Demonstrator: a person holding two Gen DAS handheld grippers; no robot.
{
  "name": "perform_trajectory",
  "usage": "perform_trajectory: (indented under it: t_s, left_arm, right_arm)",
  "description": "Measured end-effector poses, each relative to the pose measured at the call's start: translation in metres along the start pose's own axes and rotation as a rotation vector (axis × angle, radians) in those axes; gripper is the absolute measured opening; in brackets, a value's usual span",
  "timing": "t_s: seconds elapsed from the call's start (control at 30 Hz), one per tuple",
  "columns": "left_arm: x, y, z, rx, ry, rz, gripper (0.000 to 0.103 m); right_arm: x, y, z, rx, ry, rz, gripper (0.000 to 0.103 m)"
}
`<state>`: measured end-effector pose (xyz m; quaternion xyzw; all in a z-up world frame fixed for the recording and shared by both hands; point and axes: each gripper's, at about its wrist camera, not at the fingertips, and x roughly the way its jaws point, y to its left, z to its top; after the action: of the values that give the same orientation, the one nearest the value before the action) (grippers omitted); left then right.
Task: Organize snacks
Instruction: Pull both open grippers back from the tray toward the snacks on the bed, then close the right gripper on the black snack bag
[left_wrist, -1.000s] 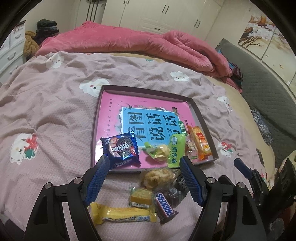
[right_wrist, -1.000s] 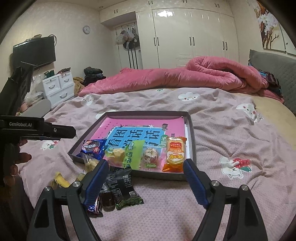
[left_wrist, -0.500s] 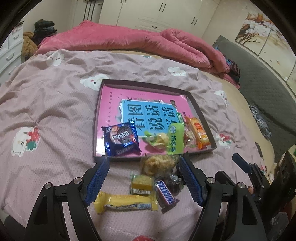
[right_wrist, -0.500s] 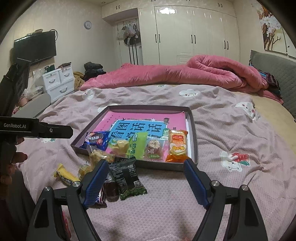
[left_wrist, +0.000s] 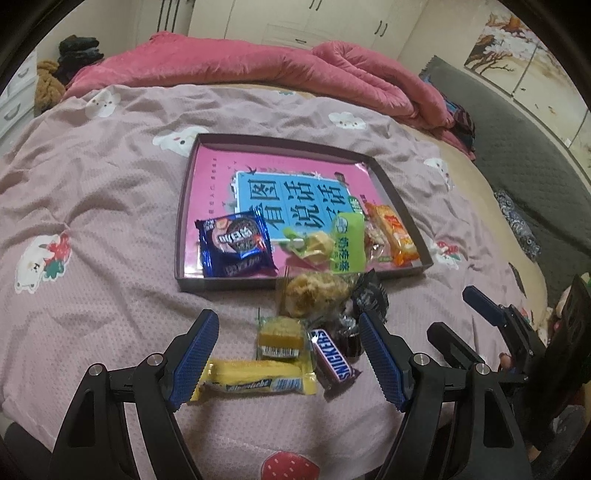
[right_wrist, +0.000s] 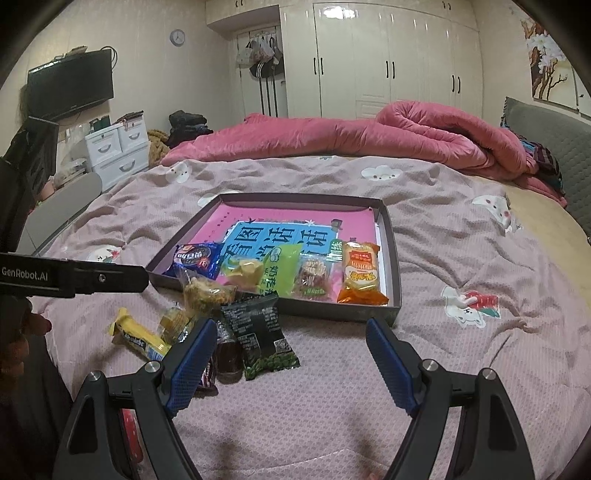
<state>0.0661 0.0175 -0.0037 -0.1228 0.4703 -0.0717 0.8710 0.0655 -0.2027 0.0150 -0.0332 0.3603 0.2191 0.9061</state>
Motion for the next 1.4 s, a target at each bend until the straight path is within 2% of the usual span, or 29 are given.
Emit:
perform_trajectory:
  t_s: [0.8, 1.4]
  left_arm:
    - [0.028, 0.003, -0.013, 0.011, 0.102, 0.023, 0.079]
    - [0.053, 0.003, -0.012, 0.021, 0.149, 0.044, 0.079]
  right_arm:
    - [0.019, 0.007, -0.011, -0.017, 0.081, 0.013, 0.082]
    - [0.066, -0.005, -0.009, 0.028, 0.150, 0.054, 0.082]
